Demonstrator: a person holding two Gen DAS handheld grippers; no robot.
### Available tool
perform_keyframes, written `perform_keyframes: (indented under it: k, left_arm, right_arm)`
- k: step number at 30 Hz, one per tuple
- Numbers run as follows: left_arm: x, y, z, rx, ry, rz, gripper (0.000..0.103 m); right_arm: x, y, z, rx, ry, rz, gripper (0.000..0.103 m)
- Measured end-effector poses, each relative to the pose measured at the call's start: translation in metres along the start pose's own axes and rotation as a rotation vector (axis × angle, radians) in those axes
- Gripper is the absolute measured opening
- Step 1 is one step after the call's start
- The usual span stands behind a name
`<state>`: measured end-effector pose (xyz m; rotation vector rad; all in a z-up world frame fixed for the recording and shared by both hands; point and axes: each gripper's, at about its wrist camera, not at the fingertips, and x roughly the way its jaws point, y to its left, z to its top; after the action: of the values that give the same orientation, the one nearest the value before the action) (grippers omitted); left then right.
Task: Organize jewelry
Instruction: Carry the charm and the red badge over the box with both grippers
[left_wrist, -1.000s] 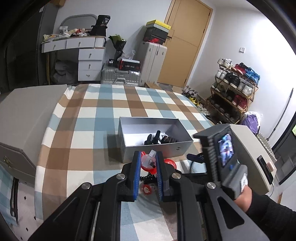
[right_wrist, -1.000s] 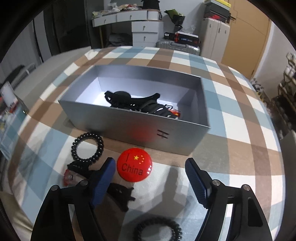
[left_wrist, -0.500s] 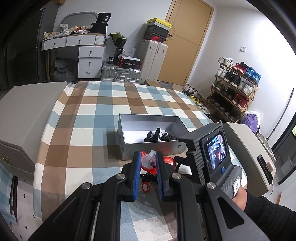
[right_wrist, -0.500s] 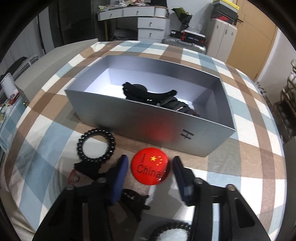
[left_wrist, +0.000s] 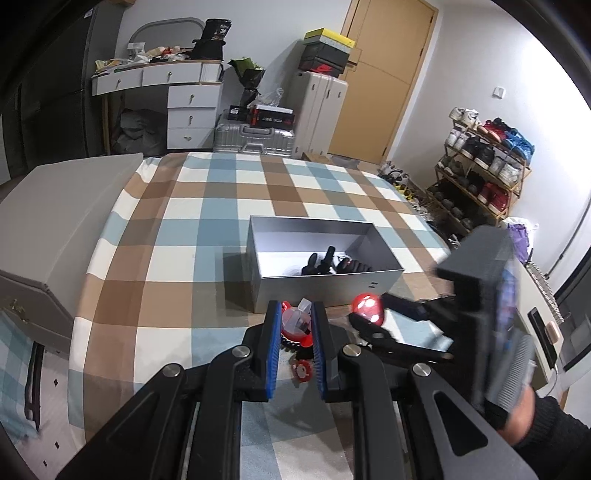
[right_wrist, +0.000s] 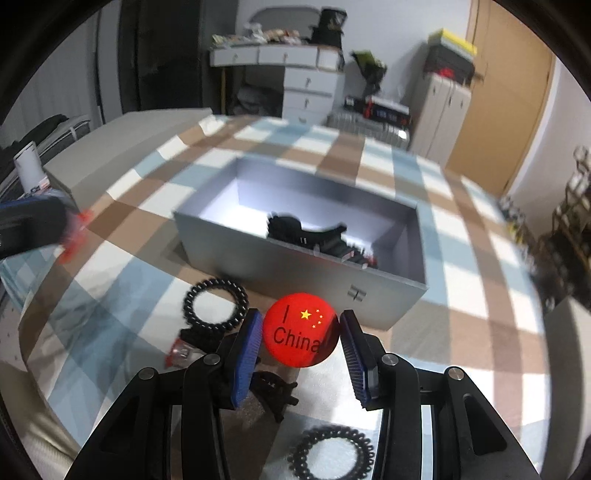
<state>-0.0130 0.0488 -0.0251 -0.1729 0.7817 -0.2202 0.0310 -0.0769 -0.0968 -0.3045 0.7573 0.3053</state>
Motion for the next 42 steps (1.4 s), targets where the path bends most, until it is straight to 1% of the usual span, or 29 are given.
perform_keyframes:
  k: [5, 9, 13, 15, 20, 22, 24, 26, 27, 29, 31, 32, 34, 36, 38, 42]
  left_arm:
    - [0.005, 0.000, 0.000, -0.006, 0.006, 0.030, 0.011]
    - [0.007, 0.001, 0.005, -0.004, 0.008, 0.038, 0.011]
    - [0.011, -0.001, 0.016, 0.004, 0.006, 0.058, 0.011]
    - [0.012, -0.006, 0.021, 0.022, 0.000, 0.068, 0.011]
    - [0.022, -0.021, 0.036, 0.092, 0.007, 0.059, 0.011]
    - [0.031, -0.024, 0.045, 0.127, 0.006, 0.075, 0.011]
    - [0.039, -0.024, 0.052, 0.141, 0.006, 0.078, 0.011]
    - [0.050, -0.021, 0.058, 0.138, 0.016, 0.055, 0.011]
    - [0.055, -0.021, 0.060, 0.142, 0.018, 0.056, 0.011]
    - [0.064, -0.020, 0.064, 0.147, 0.022, 0.065, 0.011]
    - [0.075, -0.017, 0.066, 0.135, 0.035, 0.098, 0.011]
    - [0.078, -0.016, 0.066, 0.129, 0.042, 0.097, 0.011]
    - [0.086, -0.012, 0.066, 0.119, 0.051, 0.078, 0.011]
    - [0.093, -0.011, 0.065, 0.115, 0.065, 0.074, 0.011]
    - [0.101, -0.008, 0.064, 0.105, 0.086, 0.055, 0.011]
    - [0.110, -0.002, 0.064, 0.087, 0.111, 0.045, 0.011]
  right_arm:
    - [-0.022, 0.003, 0.004, -0.012, -0.072, 0.031, 0.042]
    - [-0.035, -0.001, 0.005, 0.003, -0.112, 0.047, 0.042]
    - [-0.043, -0.007, 0.008, 0.024, -0.136, 0.060, 0.042]
    - [-0.047, -0.013, 0.012, 0.047, -0.149, 0.070, 0.042]
    - [-0.054, -0.038, 0.029, 0.110, -0.184, 0.108, 0.042]
    - [-0.053, -0.045, 0.036, 0.118, -0.188, 0.090, 0.042]
    - [-0.049, -0.050, 0.044, 0.106, -0.184, 0.048, 0.042]
    - [-0.045, -0.052, 0.052, 0.093, -0.190, 0.017, 0.042]
    - [-0.043, -0.052, 0.054, 0.087, -0.189, 0.009, 0.042]
    - [-0.037, -0.050, 0.061, 0.075, -0.187, -0.008, 0.042]
    - [-0.032, -0.048, 0.066, 0.063, -0.188, -0.021, 0.042]
    - [-0.029, -0.047, 0.068, 0.052, -0.189, -0.029, 0.042]
    - [-0.022, -0.045, 0.071, 0.037, -0.191, -0.039, 0.042]
    - [-0.014, -0.046, 0.071, 0.033, -0.185, -0.043, 0.042]
    - [-0.006, -0.050, 0.071, 0.042, -0.170, -0.034, 0.042]
    - [0.005, -0.058, 0.071, 0.073, -0.141, -0.006, 0.042]
